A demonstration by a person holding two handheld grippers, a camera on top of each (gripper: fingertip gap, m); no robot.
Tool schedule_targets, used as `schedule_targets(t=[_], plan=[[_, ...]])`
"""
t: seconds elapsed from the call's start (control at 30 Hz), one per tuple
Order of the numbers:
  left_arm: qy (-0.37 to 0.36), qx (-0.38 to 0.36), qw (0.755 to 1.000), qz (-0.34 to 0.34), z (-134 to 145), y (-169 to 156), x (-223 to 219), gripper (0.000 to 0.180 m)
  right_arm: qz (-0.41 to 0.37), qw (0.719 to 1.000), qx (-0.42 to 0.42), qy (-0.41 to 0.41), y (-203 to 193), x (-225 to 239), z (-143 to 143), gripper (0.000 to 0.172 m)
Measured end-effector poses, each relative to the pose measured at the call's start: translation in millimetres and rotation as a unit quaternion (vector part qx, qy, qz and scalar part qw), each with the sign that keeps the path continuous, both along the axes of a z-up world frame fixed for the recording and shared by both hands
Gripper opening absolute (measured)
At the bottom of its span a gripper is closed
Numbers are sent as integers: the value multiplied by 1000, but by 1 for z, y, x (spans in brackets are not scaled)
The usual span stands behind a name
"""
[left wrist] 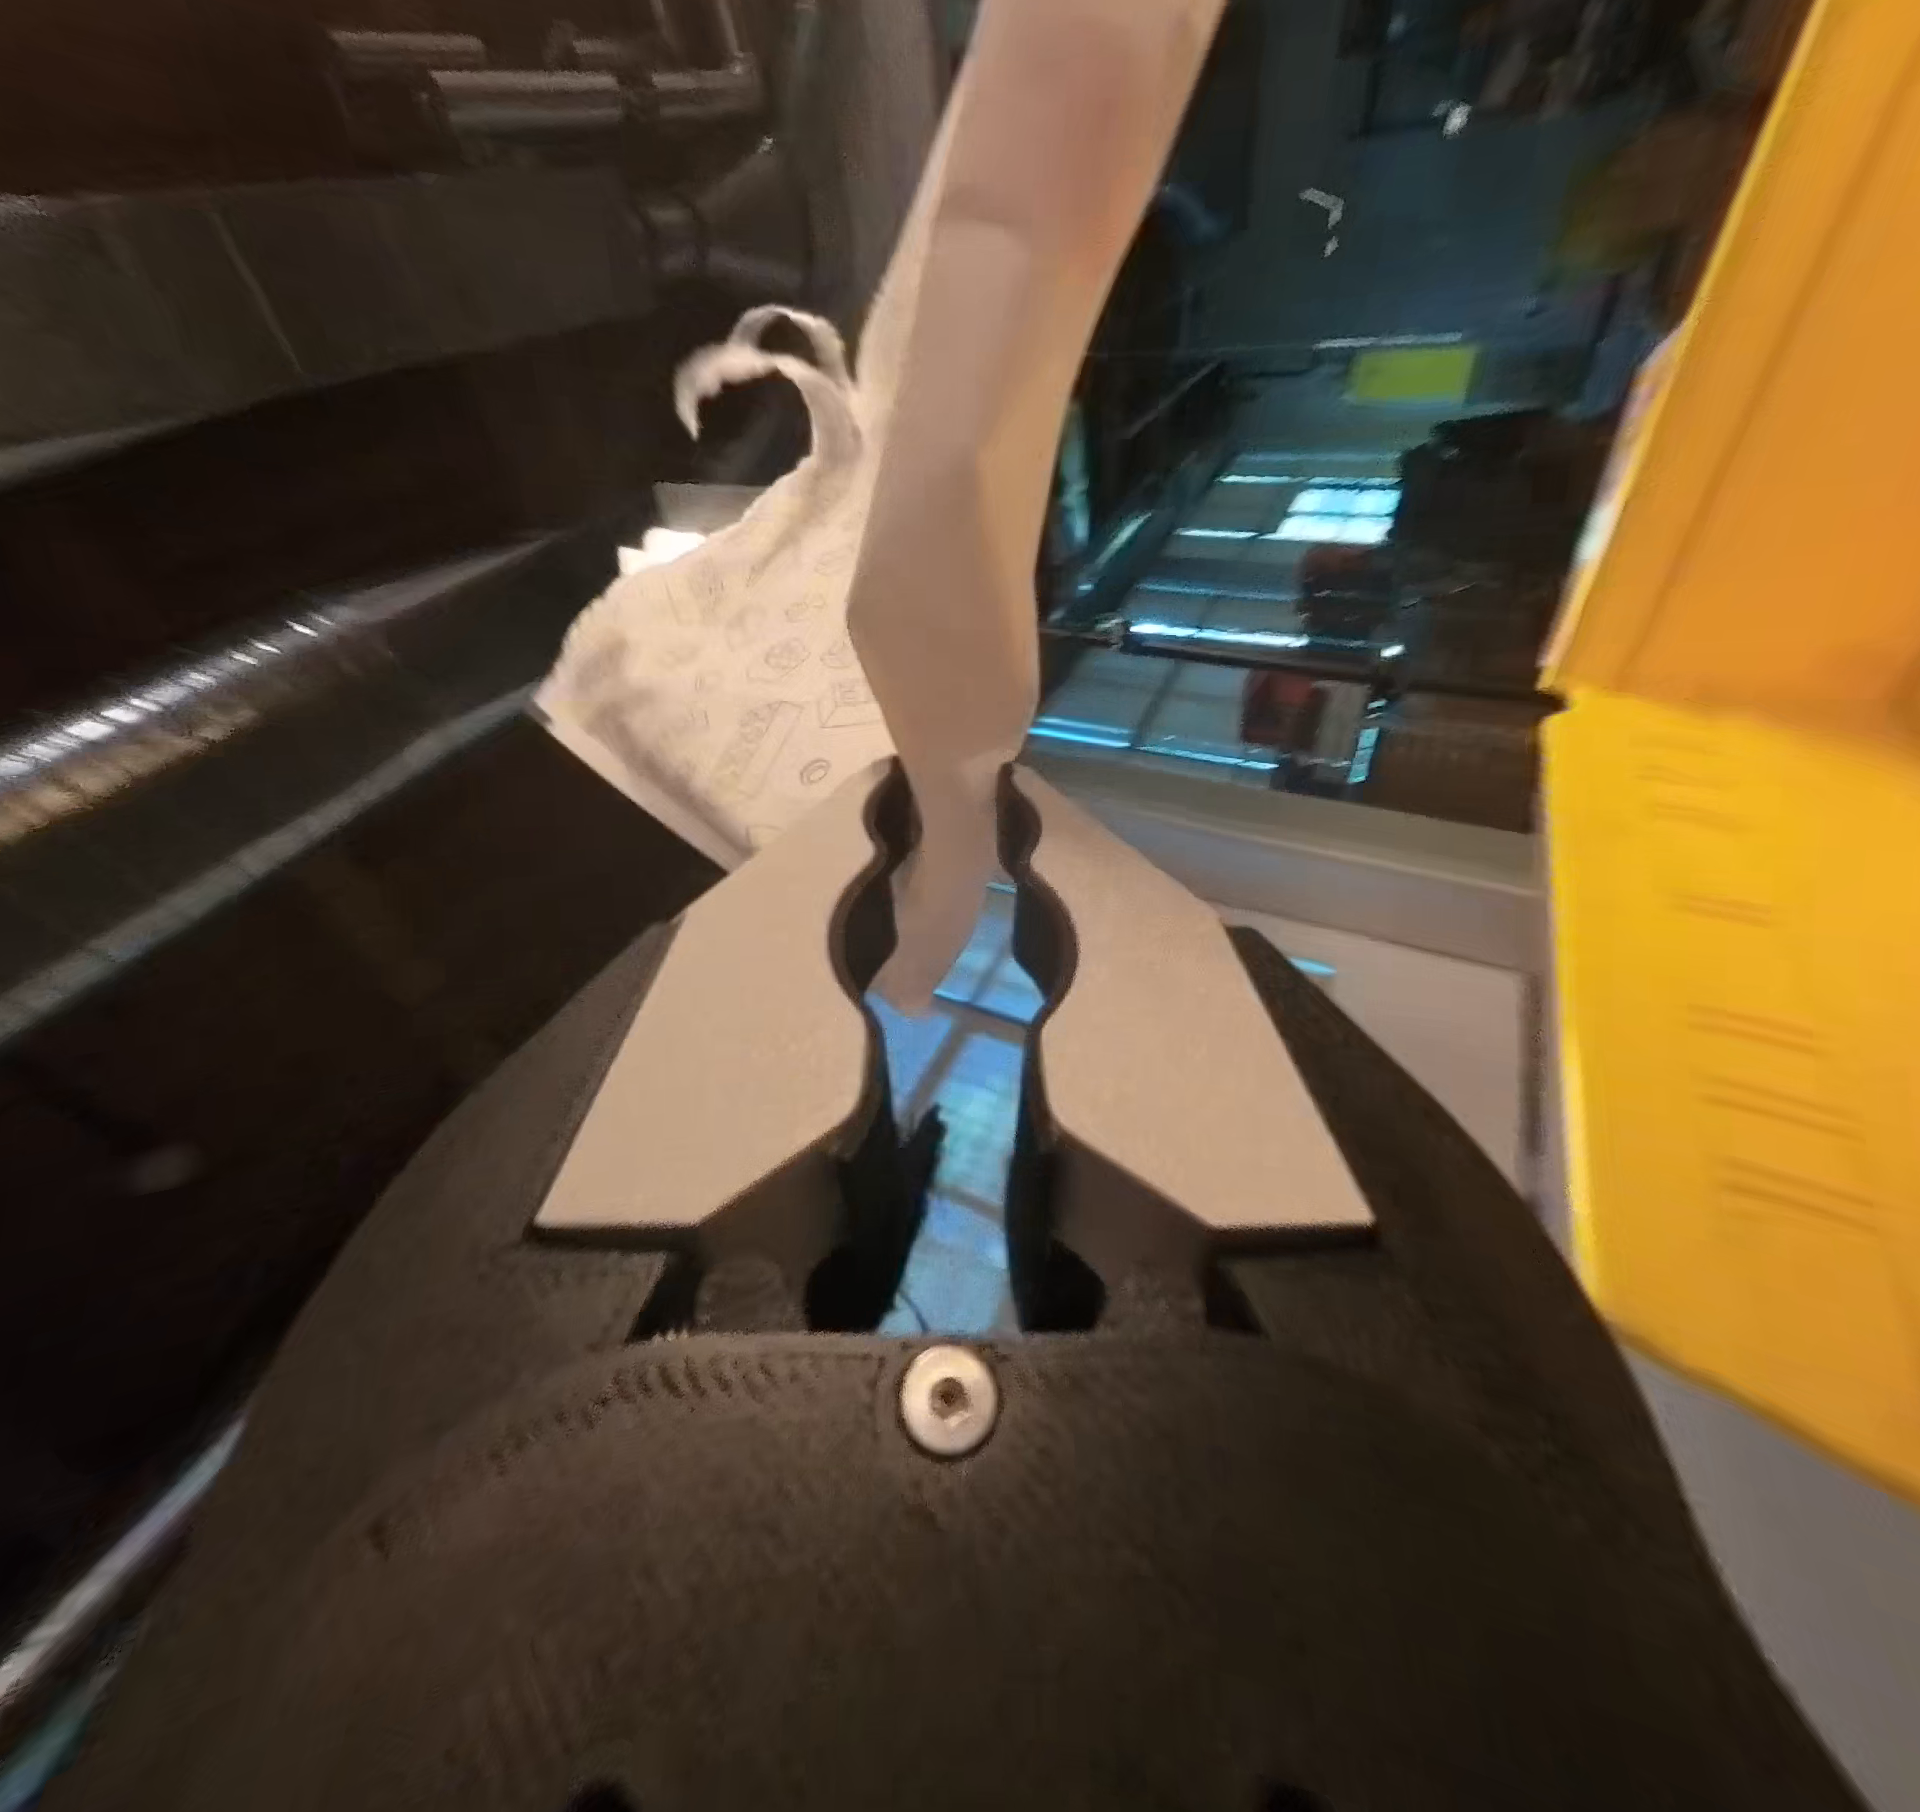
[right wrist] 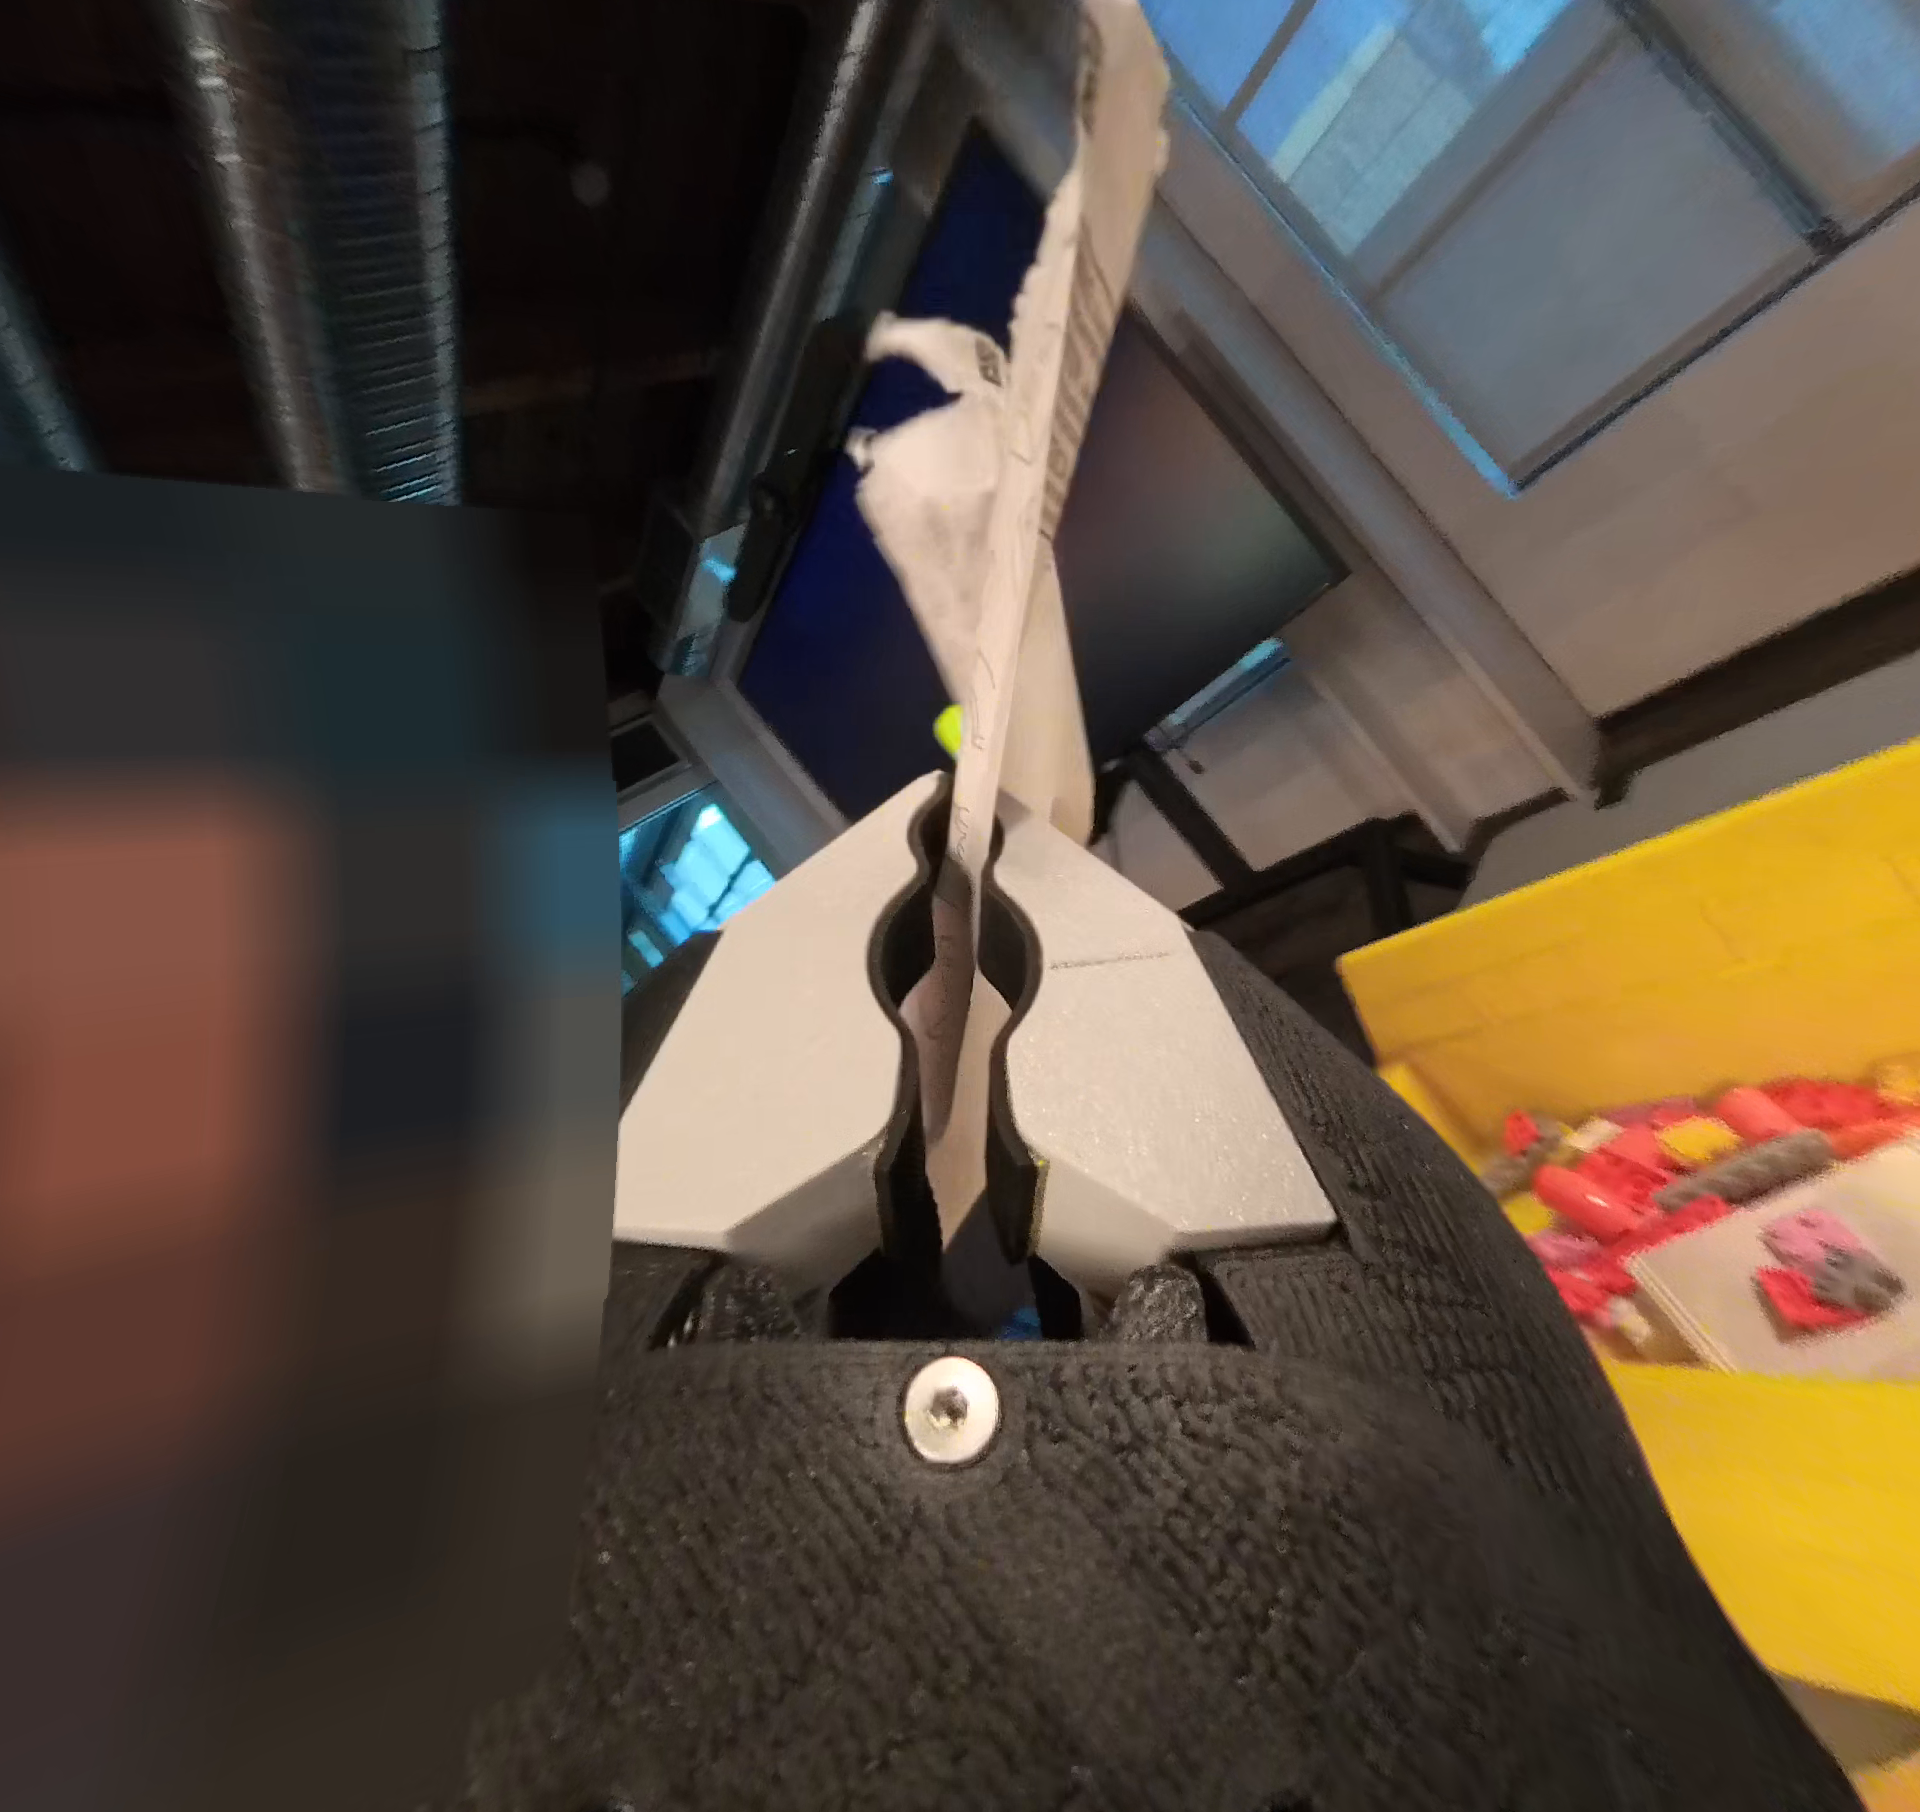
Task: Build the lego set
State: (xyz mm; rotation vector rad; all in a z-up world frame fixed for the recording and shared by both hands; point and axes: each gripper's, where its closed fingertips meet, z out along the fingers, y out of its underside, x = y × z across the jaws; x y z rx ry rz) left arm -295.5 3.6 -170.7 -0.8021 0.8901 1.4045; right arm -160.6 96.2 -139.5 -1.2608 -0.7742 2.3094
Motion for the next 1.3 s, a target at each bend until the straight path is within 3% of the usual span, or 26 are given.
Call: schedule_targets(t=[0.03, 0.13, 0.23, 0.4, 0.5, 0.57, 0.8, 0.93, 1.0, 1.07, 1.17, 1.23, 1.3], plan=[[-26, -23, 999, -10, -3, 1, 2, 11, -33, 999, -2, -17, 9, -3, -4, 2], [-138, -101, 985, -31, -10, 5, 1, 2, -133, 991, 0, -28, 32, -3, -1, 22], [-308, -192, 930, -56, -16, 7, -1, 1, -191, 981, 7, -10, 43, 7, 11, 54], [-502, -325, 796, -95, -28, 5, 7, 1, -284, 956, 67, 6, 51, 25, 25, 63], [-600, -417, 670, -134, -40, -1, 22, 1, -310, 942, 125, 3, 46, 28, 30, 64], [-636, -443, 616, -142, -45, -1, 22, 1, -317, 933, 171, -3, 40, 26, 31, 67], [-638, -474, 601, -81, -65, -1, 12, 1, -310, 902, 288, -87, 25, -1, 9, 82], [-599, -501, 623, -44, -76, -6, 11, 1, -309, 871, 364, -116, 12, -20, 0, 83], [-588, -503, 633, -35, -76, -7, 9, 1, -302, 854, 392, -162, 13, -26, -16, 75], [-589, -495, 638, -25, -74, -7, 3, 1, -282, 865, 374, -180, 14, -26, -23, 63], [-595, -491, 635, -34, -70, -9, 0, 2, -241, 895, 345, -151, 6, -23, -21, 63], [-589, -495, 638, -36, -71, -12, 2, 2, -213, 891, 370, -153, -4, -23, -27, 68], [-590, -491, 641, -31, -73, -12, 0, 2, -192, 872, 419, -167, -13, -23, -37, 58]])
